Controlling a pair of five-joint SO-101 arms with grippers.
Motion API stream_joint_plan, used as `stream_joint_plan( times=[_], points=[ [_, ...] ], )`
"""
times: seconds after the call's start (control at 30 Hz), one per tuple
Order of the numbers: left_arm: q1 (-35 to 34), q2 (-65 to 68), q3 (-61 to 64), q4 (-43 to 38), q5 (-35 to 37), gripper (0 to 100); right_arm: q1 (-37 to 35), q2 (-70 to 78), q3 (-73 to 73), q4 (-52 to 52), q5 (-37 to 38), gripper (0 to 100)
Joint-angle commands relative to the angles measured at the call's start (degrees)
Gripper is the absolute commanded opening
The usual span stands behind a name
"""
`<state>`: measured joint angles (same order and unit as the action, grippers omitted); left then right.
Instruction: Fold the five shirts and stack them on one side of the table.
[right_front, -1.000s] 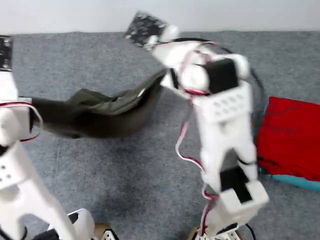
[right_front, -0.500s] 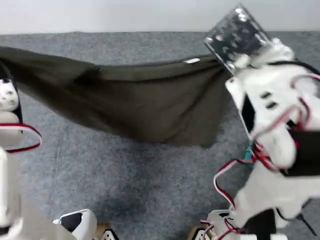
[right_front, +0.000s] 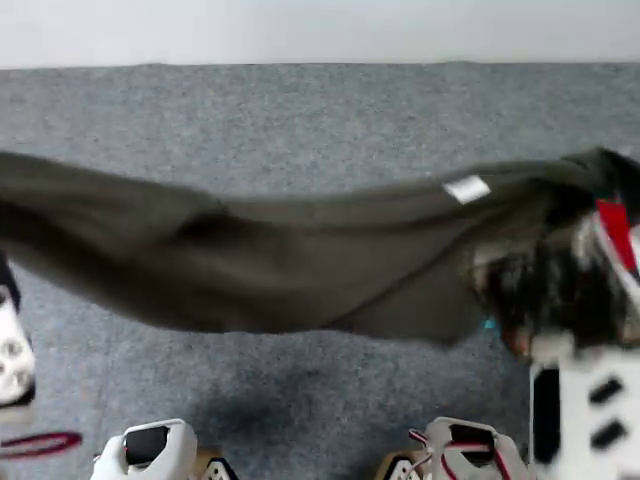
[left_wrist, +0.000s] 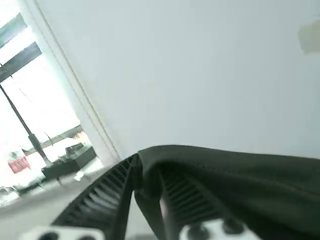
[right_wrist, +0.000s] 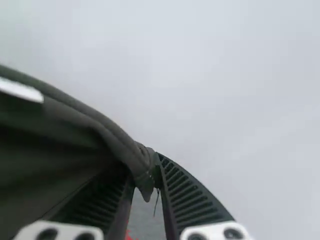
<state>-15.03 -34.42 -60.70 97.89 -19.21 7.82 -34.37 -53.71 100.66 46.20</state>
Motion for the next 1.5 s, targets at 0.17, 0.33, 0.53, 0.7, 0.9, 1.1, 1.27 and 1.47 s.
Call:
stream_joint_plan(
  times=[0.17, 0.33, 0.53, 0.7, 0.9, 1.1, 1.27, 1.47],
  points=[
    [-0.18, 0.88, -3.47, 1.23, -3.78, 1, 4.00, -1.27, 2.90, 1.71, 0.88, 1.2],
    [0.00, 1.41, 11.47, -2.55, -3.87, 1, 3.91, 3.47, 11.25, 0.84, 0.88, 1.2],
    [0.97, 7.12, 37.49, -14.24, -3.60, 1, -0.22, 14.29, 20.31, -2.86, 0.53, 1.2],
    [4.48, 14.51, 48.31, -28.75, -3.78, 1, -1.71, 24.48, 24.35, -14.46, -1.05, 1.2],
    [5.19, 28.48, 46.90, -39.82, -3.60, 0, -1.80, 36.09, 24.35, -27.47, -1.49, 1.2],
    [4.92, 42.64, 35.47, -42.46, -3.87, 0, -2.68, 44.70, 24.26, -40.13, -1.14, 1.2],
    [4.92, 55.47, 20.26, -42.11, -3.87, 0, -4.62, 49.98, 24.26, -50.86, -1.14, 1.2],
    [5.19, 66.99, -1.45, -32.79, -3.87, 0, -7.25, 51.91, 24.26, -58.59, -1.14, 1.2]
  ],
)
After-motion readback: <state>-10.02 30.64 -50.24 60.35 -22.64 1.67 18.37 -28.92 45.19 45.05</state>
